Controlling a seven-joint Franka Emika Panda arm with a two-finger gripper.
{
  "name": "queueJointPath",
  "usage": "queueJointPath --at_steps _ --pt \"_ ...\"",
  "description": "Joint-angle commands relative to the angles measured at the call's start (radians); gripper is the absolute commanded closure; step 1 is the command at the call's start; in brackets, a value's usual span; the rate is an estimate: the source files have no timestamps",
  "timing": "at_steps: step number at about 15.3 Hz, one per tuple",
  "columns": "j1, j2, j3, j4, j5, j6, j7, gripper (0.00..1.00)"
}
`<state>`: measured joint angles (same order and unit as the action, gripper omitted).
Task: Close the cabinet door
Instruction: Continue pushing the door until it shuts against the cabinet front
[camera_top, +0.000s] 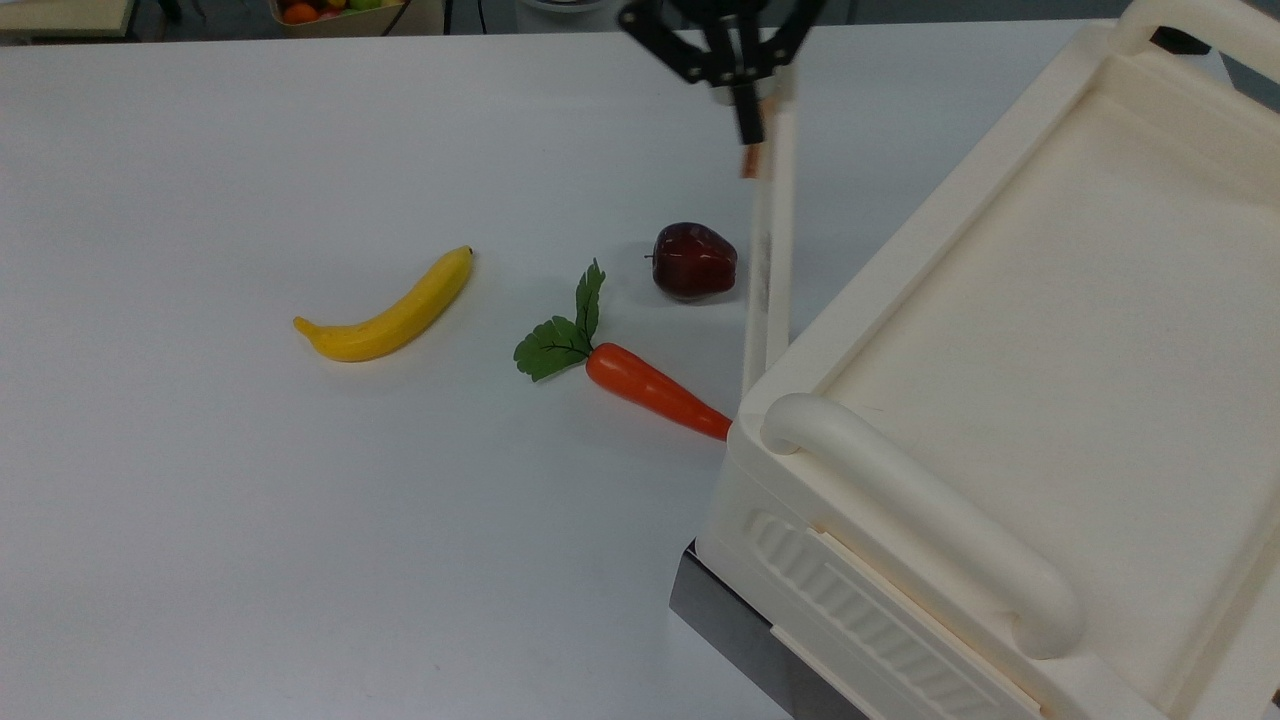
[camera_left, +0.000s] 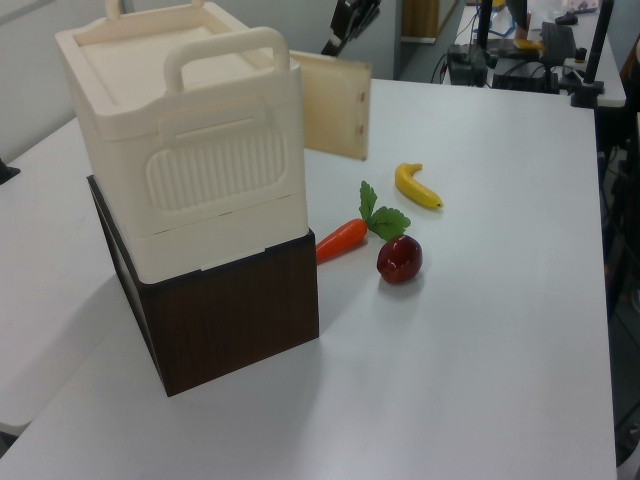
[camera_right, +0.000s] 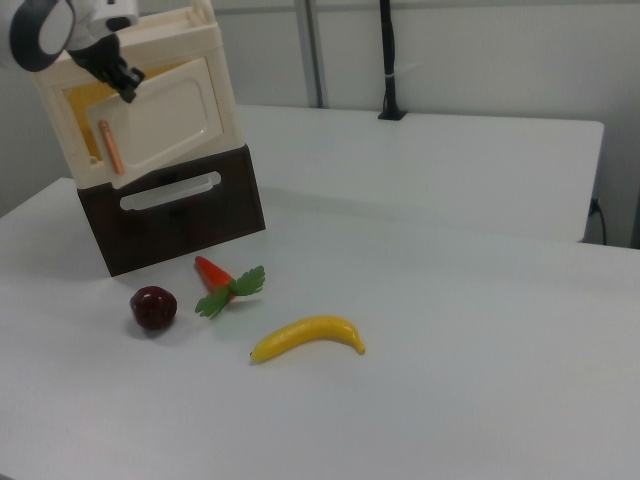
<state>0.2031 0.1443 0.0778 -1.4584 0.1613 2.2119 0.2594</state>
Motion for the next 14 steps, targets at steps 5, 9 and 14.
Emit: queueJointPath --at_steps 5,9,14 --pt "0.001 -0.022 0.125 -0.011 0.007 -0.021 0.135 1.00" --pt "-0.008 -0.014 0.123 -0.013 0.003 -0.018 0.129 1.00" --pt "-0.002 0.006 0.122 -0.013 0.000 0.001 0.132 1.00"
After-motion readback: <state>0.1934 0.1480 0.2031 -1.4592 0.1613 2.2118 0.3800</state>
